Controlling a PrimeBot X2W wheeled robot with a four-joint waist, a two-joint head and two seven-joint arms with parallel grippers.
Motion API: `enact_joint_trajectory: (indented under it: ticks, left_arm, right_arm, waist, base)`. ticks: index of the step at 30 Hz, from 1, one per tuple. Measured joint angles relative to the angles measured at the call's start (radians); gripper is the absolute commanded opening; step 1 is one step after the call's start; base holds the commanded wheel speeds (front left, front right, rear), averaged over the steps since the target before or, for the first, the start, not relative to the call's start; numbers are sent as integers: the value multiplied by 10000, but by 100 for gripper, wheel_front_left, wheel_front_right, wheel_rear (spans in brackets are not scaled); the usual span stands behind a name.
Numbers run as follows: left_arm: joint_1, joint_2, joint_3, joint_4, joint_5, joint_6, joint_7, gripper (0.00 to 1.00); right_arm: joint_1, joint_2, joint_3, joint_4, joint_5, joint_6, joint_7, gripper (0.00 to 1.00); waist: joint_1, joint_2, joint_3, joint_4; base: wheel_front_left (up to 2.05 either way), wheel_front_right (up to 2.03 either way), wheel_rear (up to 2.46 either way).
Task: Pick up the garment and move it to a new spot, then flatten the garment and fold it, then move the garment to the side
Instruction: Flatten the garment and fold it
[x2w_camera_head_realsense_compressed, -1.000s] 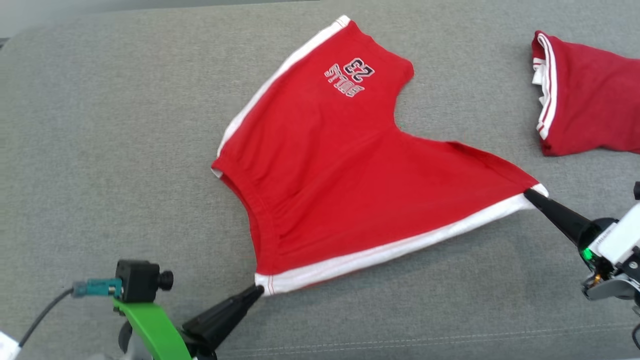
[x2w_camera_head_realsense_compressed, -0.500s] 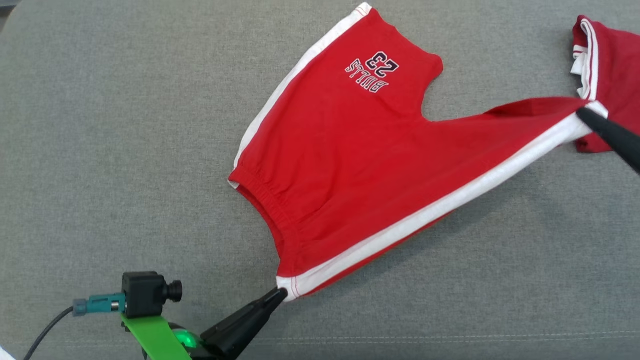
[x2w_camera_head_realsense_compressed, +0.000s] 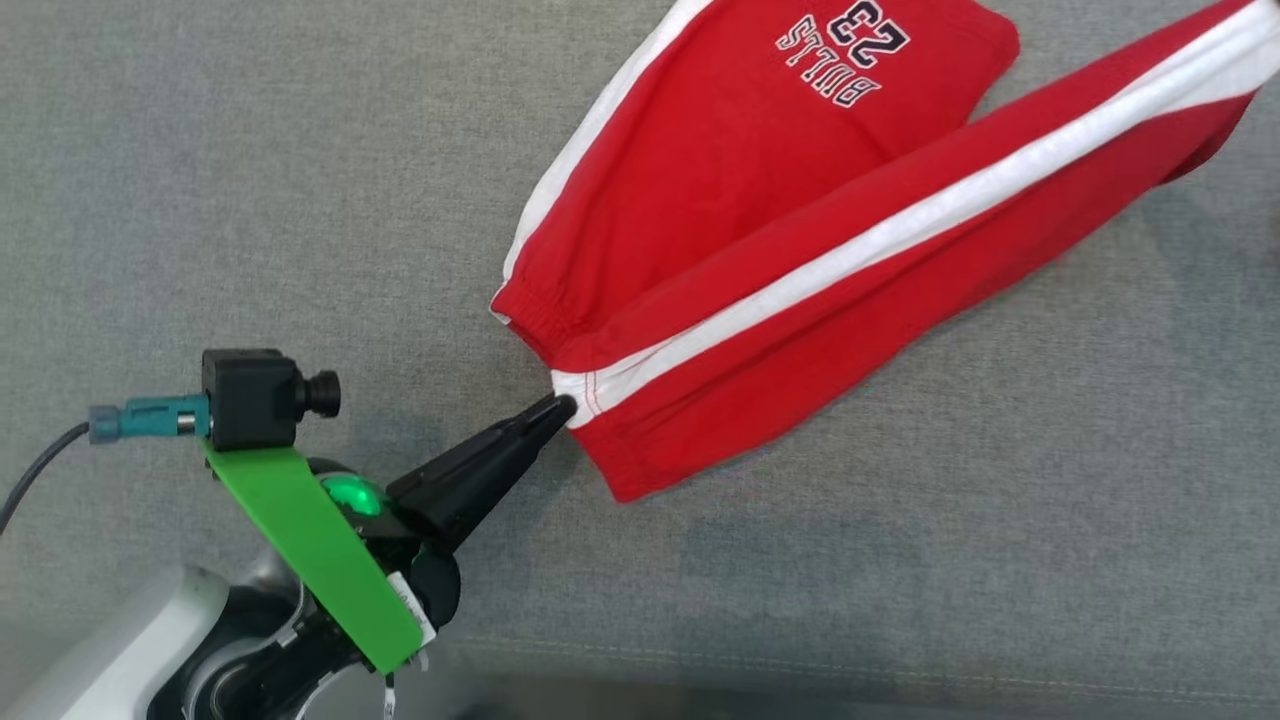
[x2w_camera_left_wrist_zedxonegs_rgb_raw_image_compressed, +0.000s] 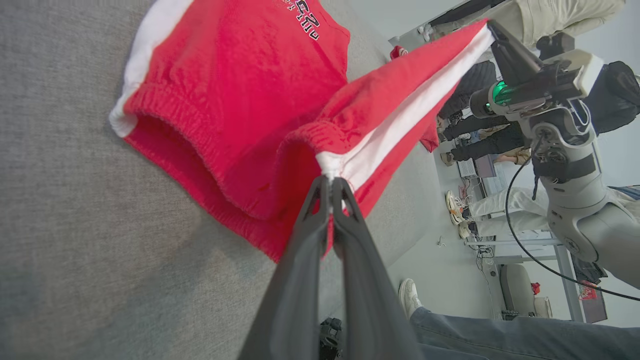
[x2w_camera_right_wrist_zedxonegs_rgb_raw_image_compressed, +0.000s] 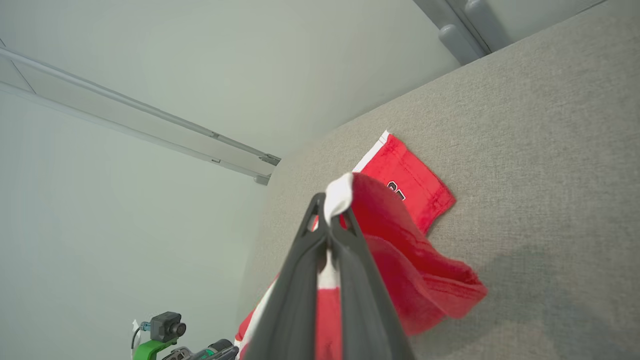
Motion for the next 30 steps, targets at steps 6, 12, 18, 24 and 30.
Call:
enact_joint_trajectory:
  ticks: [6, 12, 18, 24, 30]
  left_arm:
    - [-1078, -520, -4, 105, -88, -6, 401, 0]
    - [-1949, -1210, -12, 566, -284, -36, 483, 0]
    - [-2367, -1816, -215, 1285, -328, -224, 529, 0]
    - [-2582, -2119, -155, 1848, -328, -299, 497, 0]
    - [-2968, -2435, -50, 2203, -326, -410, 408, 0]
  right_arm:
    - [-993, -631, 182, 1034, -608, 4, 92, 0]
    - [-2055, -706, 546, 1588, -1325, 6, 161, 0]
    - [-2917, -92, 1244, 2033, -2236, 6, 268, 0]
    - [-3951, 884, 1906, 2320, -2830, 4, 596, 0]
    - [-4936, 1404, 2251, 3056, -3392, 4, 869, 0]
  waist:
    - [0, 0, 729, 647]
    - [1, 0, 1480, 1355]
    - [1, 0, 2023, 2135]
    - [2, 0, 2346, 2758]
    - [1, 0, 2483, 3063]
  base:
    - [0, 0, 0]
    - [0, 0, 0]
    - [0, 0, 0]
    - [0, 0, 0]
    - [0, 0, 0]
